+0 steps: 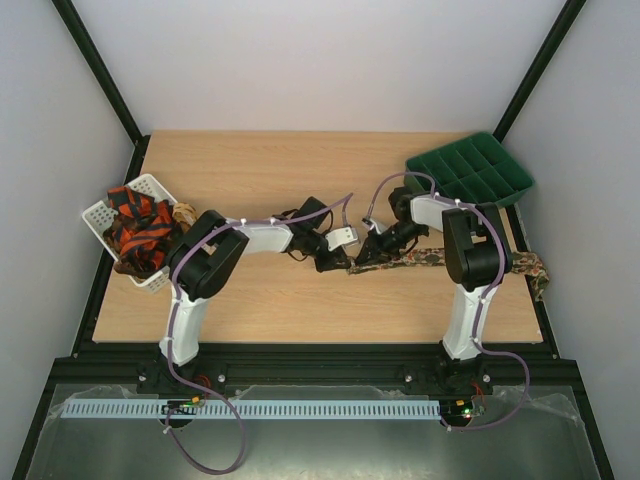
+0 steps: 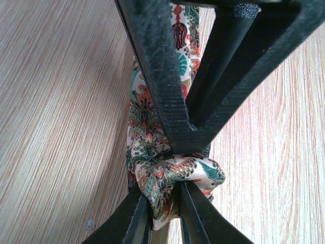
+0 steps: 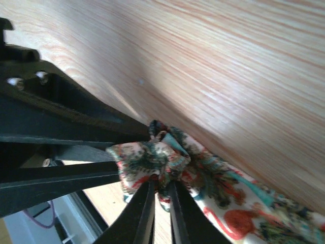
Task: Roll the ties
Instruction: Roll the tie at the center of the board.
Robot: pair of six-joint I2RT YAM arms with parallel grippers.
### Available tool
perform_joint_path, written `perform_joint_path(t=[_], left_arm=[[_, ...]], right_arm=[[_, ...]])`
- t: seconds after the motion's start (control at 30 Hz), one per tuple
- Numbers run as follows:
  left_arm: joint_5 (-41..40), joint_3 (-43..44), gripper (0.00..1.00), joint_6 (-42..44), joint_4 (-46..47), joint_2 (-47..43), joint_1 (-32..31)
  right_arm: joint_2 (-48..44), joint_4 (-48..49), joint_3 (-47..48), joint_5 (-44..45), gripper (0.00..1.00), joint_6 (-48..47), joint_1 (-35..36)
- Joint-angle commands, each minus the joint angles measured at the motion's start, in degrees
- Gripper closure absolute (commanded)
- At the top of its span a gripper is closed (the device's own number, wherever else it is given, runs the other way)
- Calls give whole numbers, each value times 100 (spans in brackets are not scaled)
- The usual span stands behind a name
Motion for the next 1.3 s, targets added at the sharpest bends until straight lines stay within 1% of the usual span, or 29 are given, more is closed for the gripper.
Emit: perform_joint_path(t=[0.0, 0.07, 0.13, 0.2, 0.37, 0.43, 0.5, 0.6, 0.7, 0.83, 0.93, 1.07, 1.13, 1.27], left_arm=[[-355, -294, 80, 47, -453, 215, 14], [-245, -421, 76, -32, -245, 61, 49], [-53, -545, 70, -85, 0, -84, 113], [185, -657, 68, -178, 281, -244, 179], [632, -750, 66, -448, 1068, -326, 206], [694, -666, 57, -533, 1191, -257, 202], [574, -795, 49, -584, 1352, -297, 229], [351, -1477, 38, -502, 1937, -646, 296], [103, -2088, 31, -373, 2420, -931, 303], [-74, -2561, 25, -294, 2992, -987, 283], [-184, -2576, 23, -281, 3207, -862, 172], [-391, -2514, 25, -411, 3481, -671, 66], [-426, -2517, 27, -369, 3479, -647, 70], [-144, -2546, 35, -43, 3235, -735, 77]], right_arm=[[123, -6, -115, 420, 91, 101, 33], [171, 98, -156, 558, 94, 125, 24], [230, 121, -165, 466, 96, 144, 38], [297, 86, -168, 379, 98, 149, 55], [279, 132, -319, 137, 99, 140, 72], [308, 151, -344, 107, 99, 180, 71], [331, 152, -340, 171, 98, 188, 69], [345, 209, -393, 290, 99, 182, 74], [409, 216, -388, 364, 99, 188, 66], [468, 214, -341, 340, 99, 178, 64], [487, 217, -346, 267, 98, 203, 73], [557, 316, -334, 89, 98, 424, 166], [551, 425, -348, 53, 99, 536, 249], [572, 593, -402, 49, 99, 705, 307]])
